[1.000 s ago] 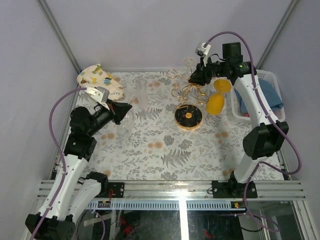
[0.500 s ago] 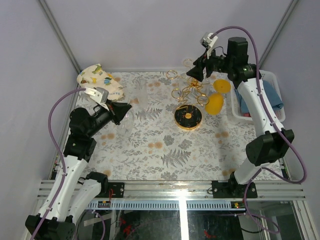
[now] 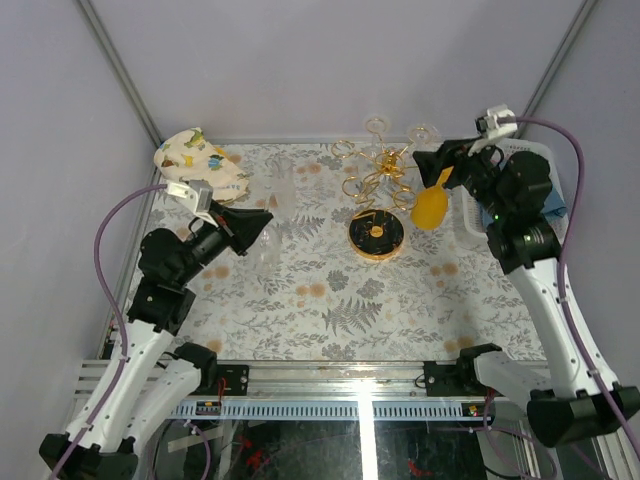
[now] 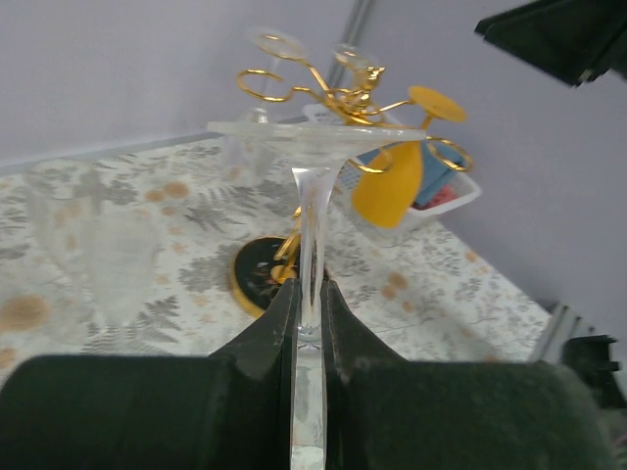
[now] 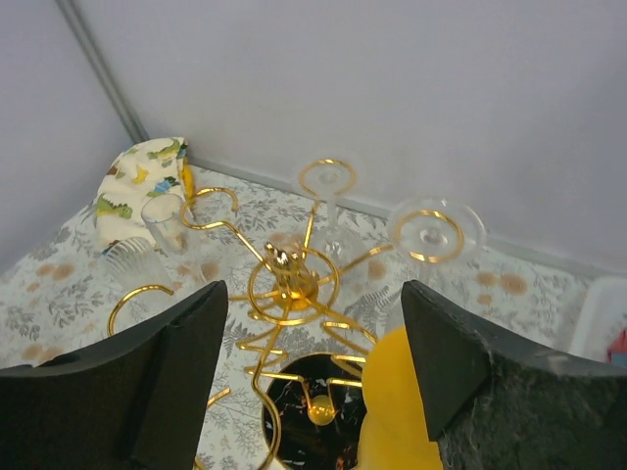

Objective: Place the wine glass upside down on the wine glass rack
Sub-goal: Adjust the wine rack at the center of the board, then turn the wine glass upside down at the wine rack.

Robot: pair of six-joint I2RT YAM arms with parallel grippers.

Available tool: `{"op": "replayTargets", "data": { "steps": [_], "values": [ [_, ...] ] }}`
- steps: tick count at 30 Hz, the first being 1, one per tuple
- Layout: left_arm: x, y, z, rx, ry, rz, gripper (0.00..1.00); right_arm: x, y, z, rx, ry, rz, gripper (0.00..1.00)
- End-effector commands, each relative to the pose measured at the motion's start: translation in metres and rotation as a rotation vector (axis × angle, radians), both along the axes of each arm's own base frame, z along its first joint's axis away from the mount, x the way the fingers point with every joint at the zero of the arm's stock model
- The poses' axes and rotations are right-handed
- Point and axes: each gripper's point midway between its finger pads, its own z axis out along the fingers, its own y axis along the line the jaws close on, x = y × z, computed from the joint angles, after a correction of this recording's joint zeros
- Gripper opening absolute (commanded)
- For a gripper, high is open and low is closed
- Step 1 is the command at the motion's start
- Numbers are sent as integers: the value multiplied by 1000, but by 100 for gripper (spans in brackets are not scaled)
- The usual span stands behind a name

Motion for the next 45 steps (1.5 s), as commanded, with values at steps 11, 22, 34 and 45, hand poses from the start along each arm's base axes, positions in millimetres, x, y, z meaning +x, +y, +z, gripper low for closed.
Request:
{"op": "replayTargets", "data": {
  "steps": [11,22,34,45],
  "values": [
    [-12,-96,18,-98,37,-6,0,-101,-82,-41,220,55,-388,80],
    [-16,-181,-22,-69,34,-164,0,-156,-91,-123,183,257,-406,80],
    [-35,-218,-45,34,-118,-379,0,-178,-118,-135,241,251,-541,80],
    [-23,-232,-47,-20,-191,-366,0,-180,-130,-144,274,207,-604,100]
  ]
}}
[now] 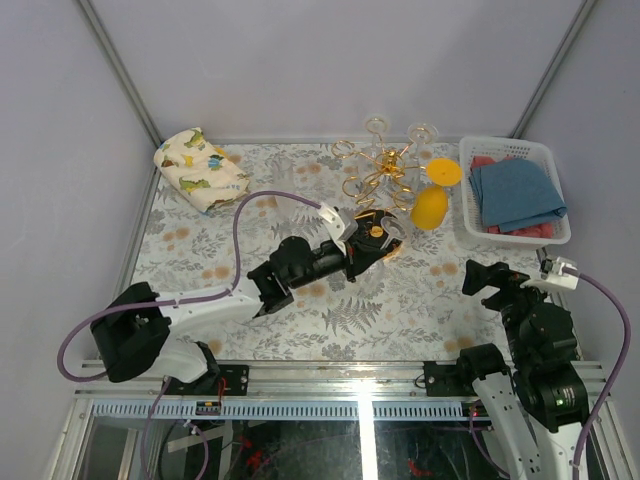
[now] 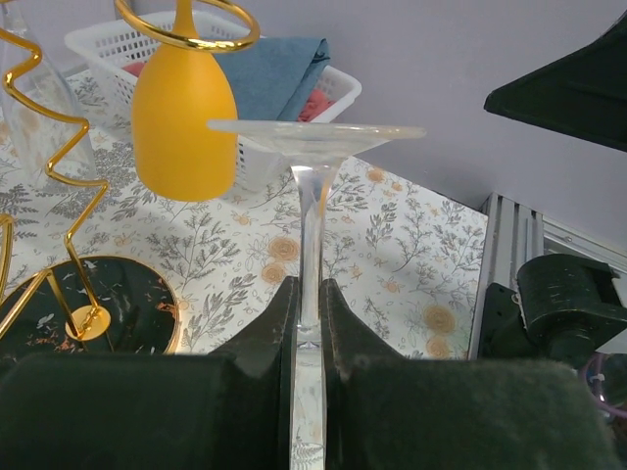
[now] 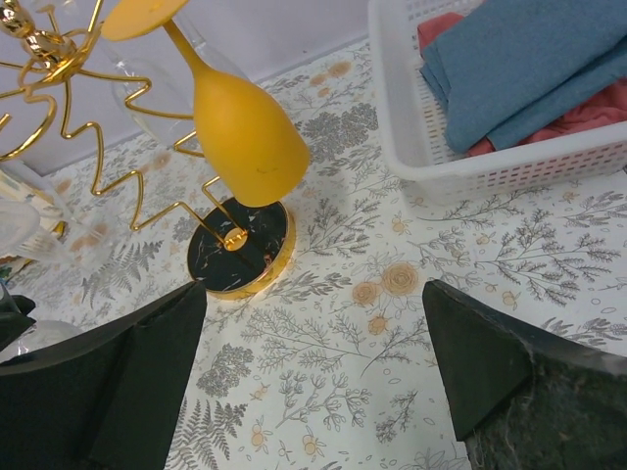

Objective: Place the wine glass upside down on the wine glass rack
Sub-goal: Turn the wine glass upside down at the wine rack.

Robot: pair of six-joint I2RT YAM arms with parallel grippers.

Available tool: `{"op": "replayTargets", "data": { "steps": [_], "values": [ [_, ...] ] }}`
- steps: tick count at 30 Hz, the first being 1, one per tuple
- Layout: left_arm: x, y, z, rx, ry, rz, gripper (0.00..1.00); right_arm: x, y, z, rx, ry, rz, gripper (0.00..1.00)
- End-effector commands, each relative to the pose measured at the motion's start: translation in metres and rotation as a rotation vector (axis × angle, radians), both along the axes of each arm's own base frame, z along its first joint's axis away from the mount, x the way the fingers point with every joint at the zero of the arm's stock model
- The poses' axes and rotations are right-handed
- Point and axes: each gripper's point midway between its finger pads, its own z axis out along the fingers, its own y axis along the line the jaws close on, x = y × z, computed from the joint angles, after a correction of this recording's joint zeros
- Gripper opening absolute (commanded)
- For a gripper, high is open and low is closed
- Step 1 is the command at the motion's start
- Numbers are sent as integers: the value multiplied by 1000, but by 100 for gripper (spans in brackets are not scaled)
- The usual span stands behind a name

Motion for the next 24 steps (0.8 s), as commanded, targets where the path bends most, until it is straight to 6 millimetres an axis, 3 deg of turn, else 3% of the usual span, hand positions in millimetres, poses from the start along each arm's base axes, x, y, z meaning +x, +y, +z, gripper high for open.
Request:
{"op": "replayTargets", "data": {
  "steps": [1,24],
  "values": [
    [2,-6,40,-134,-129,-3,0,2,-6,1,11,-22,-38,99],
    [33,1,46,-238,-240,-10,0,7,5,-7,0,-13,18,99]
  ]
}}
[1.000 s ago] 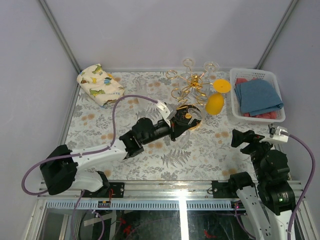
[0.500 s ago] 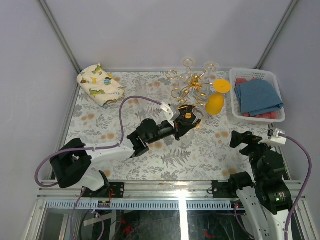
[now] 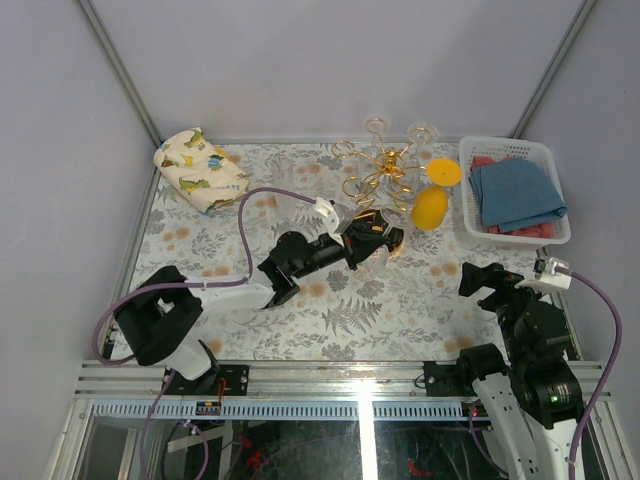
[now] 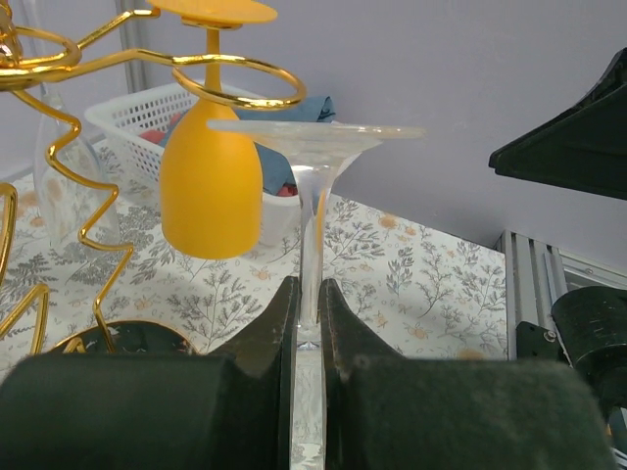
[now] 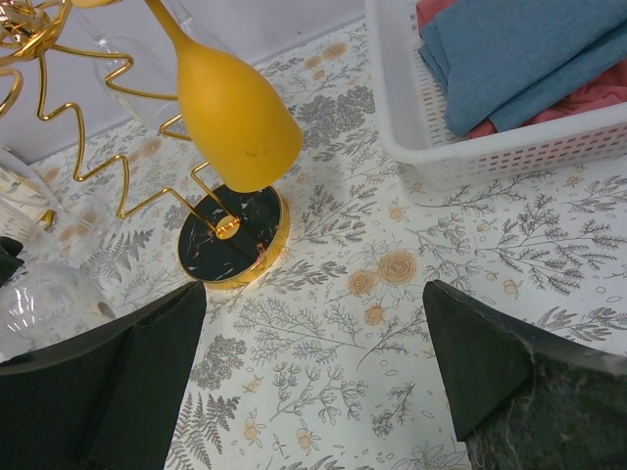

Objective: Place the wine glass upside down on the wine glass rack
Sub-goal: Turn the wine glass upside down at the wine rack.

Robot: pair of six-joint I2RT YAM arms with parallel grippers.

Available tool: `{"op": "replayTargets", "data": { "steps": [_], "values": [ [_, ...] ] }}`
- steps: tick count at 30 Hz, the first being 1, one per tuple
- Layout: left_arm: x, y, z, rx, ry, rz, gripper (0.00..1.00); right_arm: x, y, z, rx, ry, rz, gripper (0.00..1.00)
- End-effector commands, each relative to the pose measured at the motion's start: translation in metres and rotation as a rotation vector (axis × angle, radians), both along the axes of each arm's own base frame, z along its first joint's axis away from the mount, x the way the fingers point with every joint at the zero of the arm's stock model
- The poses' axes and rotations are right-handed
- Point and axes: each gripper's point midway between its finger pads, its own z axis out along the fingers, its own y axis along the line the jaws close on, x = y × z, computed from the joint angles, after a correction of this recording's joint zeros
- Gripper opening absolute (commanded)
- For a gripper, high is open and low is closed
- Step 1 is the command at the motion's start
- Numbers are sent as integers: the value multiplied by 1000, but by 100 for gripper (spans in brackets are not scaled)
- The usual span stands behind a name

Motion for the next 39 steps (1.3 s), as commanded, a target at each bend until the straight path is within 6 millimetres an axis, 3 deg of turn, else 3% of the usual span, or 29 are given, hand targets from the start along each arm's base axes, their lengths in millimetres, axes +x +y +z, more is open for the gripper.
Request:
{"op": "replayTargets", "data": {
  "steps": [1,12,29,39],
  "values": [
    [0,7,45,-142,-144,-9,0,5,5,10,1,-40,25,99],
    [9,15,51,-186,-191,-19,0,6,6,9,1,-34,31,99],
    [-6,31,46,-212,-200,-38,0,9,10,6,-3,-16,50,99],
    [-15,44,70,-225,-248,-20,0,9,11,5,-2,-14,55,99]
  ]
}}
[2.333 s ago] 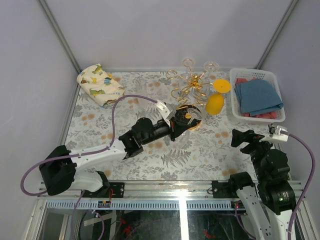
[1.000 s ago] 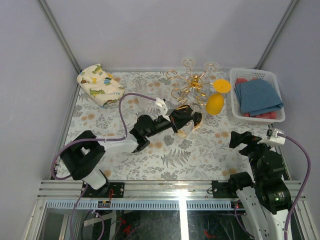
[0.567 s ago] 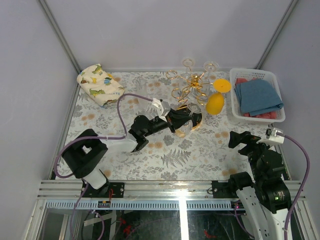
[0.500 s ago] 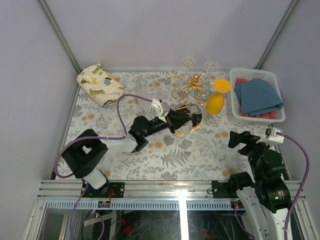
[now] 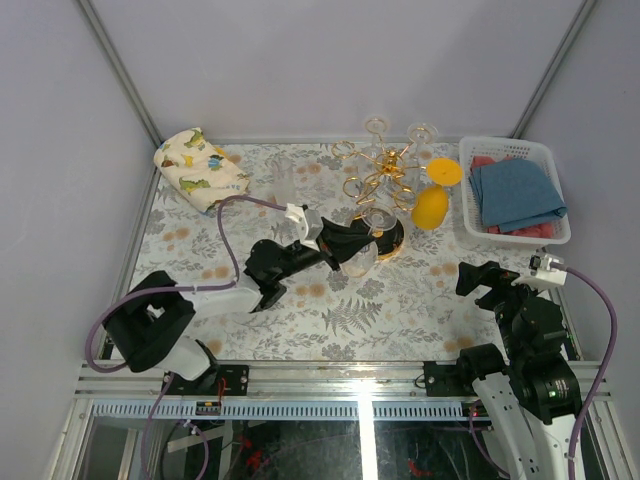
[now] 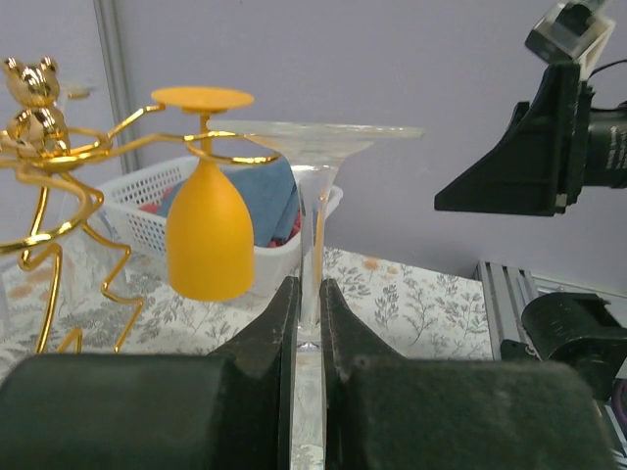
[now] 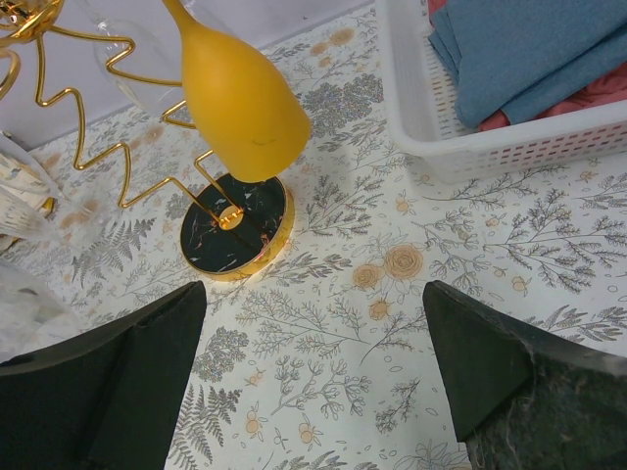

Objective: Place the wine glass upside down on the wine glass rack
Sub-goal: Turn the wine glass upside down at the wine rack.

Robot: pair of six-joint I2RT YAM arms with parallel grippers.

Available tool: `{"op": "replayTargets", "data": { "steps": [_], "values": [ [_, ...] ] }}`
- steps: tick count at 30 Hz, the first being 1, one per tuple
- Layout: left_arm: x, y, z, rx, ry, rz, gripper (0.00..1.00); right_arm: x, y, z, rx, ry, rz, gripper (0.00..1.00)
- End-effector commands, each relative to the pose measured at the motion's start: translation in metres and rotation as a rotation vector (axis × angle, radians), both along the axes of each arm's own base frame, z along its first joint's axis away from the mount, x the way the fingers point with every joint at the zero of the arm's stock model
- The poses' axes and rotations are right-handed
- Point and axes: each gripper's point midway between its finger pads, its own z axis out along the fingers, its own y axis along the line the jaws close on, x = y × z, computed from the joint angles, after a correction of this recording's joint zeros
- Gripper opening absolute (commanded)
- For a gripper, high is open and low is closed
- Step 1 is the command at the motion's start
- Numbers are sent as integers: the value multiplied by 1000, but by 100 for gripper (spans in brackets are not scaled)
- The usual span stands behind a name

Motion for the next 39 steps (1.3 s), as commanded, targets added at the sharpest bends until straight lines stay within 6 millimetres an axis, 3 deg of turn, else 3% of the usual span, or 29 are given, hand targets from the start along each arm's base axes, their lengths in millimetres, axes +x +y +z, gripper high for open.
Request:
{"op": "replayTargets", "data": {
  "steps": [1,8,21,39],
  "values": [
    [-1,11,47,-101,-119,42,0,5,5,10,-2,-37,27,99],
    [24,-9,45,-69,-104,55,0,4,5,11,1,-41,26,99],
    [61,-20,40,-148,-18,84,0,3,5,12,3,-48,28,99],
    [85,-37,36,-143,0,75,0,3,6,11,2,-46,36,99]
  ]
}}
